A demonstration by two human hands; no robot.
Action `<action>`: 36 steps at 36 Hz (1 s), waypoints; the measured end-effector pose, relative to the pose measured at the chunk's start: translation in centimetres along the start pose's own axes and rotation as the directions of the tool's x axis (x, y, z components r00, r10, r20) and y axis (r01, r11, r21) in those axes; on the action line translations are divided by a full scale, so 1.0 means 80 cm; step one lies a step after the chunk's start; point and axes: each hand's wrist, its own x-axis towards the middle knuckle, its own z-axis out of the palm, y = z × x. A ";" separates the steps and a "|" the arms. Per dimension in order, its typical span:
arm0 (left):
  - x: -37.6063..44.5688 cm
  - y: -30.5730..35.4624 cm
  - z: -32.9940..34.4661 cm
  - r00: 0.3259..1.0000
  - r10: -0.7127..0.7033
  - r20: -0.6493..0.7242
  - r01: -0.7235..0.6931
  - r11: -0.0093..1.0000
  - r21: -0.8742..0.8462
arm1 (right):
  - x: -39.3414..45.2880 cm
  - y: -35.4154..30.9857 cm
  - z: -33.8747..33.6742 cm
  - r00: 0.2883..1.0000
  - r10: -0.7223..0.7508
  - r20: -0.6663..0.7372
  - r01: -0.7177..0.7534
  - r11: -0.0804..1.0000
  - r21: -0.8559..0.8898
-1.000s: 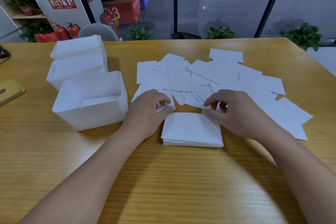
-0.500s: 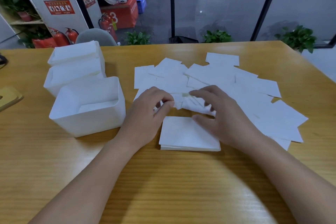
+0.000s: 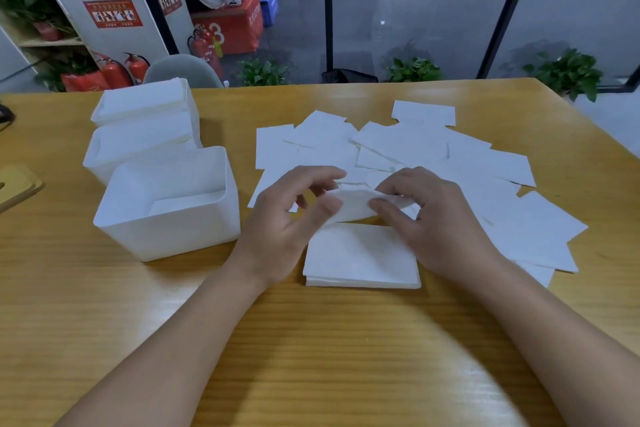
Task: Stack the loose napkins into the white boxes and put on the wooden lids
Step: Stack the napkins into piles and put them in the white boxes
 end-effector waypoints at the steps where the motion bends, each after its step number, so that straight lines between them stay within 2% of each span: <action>1: 0.000 0.000 0.002 1.000 0.018 -0.006 -0.017 0.998 0.068 | 0.000 -0.001 0.001 1.000 -0.008 0.001 0.008 1.000 -0.008; 4: 0.000 -0.006 0.007 0.995 0.075 -0.066 -0.061 0.980 0.190 | 0.000 -0.004 -0.002 1.000 -0.018 -0.002 0.018 0.999 -0.029; 8: 0.003 -0.009 0.003 0.984 0.006 -0.179 0.011 0.995 0.095 | 0.000 -0.009 -0.012 0.998 0.049 -0.050 -0.045 0.996 0.078; 10: 0.005 -0.008 0.000 0.980 -0.046 -0.192 0.049 0.999 0.015 | 0.001 -0.012 -0.019 0.994 0.093 -0.060 -0.082 0.984 0.160; 13: 0.007 -0.003 -0.003 0.981 -0.120 -0.153 0.106 0.990 -0.094 | 0.004 -0.018 -0.031 0.992 0.127 -0.009 -0.120 0.956 0.268; 16: 0.010 -0.004 -0.006 0.978 -0.203 -0.039 0.196 0.972 -0.129 | 0.005 -0.017 -0.036 0.982 0.182 0.051 -0.189 0.937 0.295; 20: 0.010 -0.006 -0.010 0.957 -0.281 0.077 0.287 0.954 -0.081 | 0.008 -0.007 -0.041 0.946 0.261 0.191 -0.295 0.938 0.183; 24: 0.008 -0.004 -0.012 0.931 -0.310 0.192 0.309 0.950 0.037 | 0.006 -0.003 -0.044 0.875 0.298 0.381 -0.345 0.937 0.060; 30: 0.005 -0.012 -0.012 0.905 -0.323 0.279 0.285 0.944 0.167 | 0.003 0.003 -0.037 0.852 0.288 0.438 -0.311 0.950 -0.020; 36: 0.005 -0.017 -0.013 0.908 -0.330 0.259 0.268 0.931 0.247 | 0.002 0.003 -0.036 0.852 0.269 0.449 -0.285 0.958 -0.034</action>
